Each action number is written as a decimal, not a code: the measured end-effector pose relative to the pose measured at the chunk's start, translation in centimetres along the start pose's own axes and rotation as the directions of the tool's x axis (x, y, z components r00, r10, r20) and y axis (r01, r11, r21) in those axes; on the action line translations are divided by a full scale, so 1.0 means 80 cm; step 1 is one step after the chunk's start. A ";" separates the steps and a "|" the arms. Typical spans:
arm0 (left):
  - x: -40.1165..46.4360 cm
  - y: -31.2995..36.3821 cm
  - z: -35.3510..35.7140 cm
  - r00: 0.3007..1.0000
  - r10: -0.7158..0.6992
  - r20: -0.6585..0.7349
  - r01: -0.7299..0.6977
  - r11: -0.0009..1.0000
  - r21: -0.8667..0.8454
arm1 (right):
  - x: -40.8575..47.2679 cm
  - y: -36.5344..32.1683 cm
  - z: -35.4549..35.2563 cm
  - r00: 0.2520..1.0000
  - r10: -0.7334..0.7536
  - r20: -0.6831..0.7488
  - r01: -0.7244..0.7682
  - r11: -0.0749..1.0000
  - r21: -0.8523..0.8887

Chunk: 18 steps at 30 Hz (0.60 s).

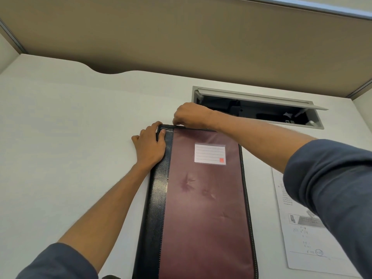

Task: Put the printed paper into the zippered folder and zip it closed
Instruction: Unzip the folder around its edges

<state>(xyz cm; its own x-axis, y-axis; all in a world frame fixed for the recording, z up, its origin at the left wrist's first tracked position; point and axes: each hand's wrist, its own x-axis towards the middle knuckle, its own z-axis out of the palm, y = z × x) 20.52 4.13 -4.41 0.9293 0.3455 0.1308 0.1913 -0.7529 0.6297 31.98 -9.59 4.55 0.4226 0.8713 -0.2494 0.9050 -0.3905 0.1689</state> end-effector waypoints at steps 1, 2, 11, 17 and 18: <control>0.000 0.000 0.000 1.000 0.000 0.001 0.000 1.000 -0.001 | -0.009 0.006 0.005 1.000 0.002 -0.008 -0.002 1.000 -0.013; 0.000 0.000 0.000 1.000 0.000 0.001 0.000 1.000 -0.005 | -0.018 0.011 0.010 1.000 0.013 -0.016 -0.013 1.000 -0.011; -0.002 0.007 -0.002 0.999 0.006 0.035 -0.007 1.000 0.027 | -0.046 0.012 0.031 0.994 0.092 -0.064 -0.092 0.996 0.004; 0.006 0.018 -0.005 0.996 -0.034 0.080 0.027 0.996 0.080 | -0.047 0.009 0.020 0.998 0.036 -0.058 -0.034 0.999 0.040; 0.011 0.023 -0.005 0.993 -0.044 0.106 0.038 0.998 0.058 | -0.047 0.010 0.018 0.998 0.013 -0.061 -0.011 1.000 0.024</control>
<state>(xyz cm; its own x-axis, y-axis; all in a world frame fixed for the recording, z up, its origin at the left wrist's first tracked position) 21.55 3.24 -2.85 0.9481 0.3172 0.0209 0.2447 -0.7702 0.5890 31.17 -13.60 4.27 0.4304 0.8827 -0.1884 0.9010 -0.4076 0.1486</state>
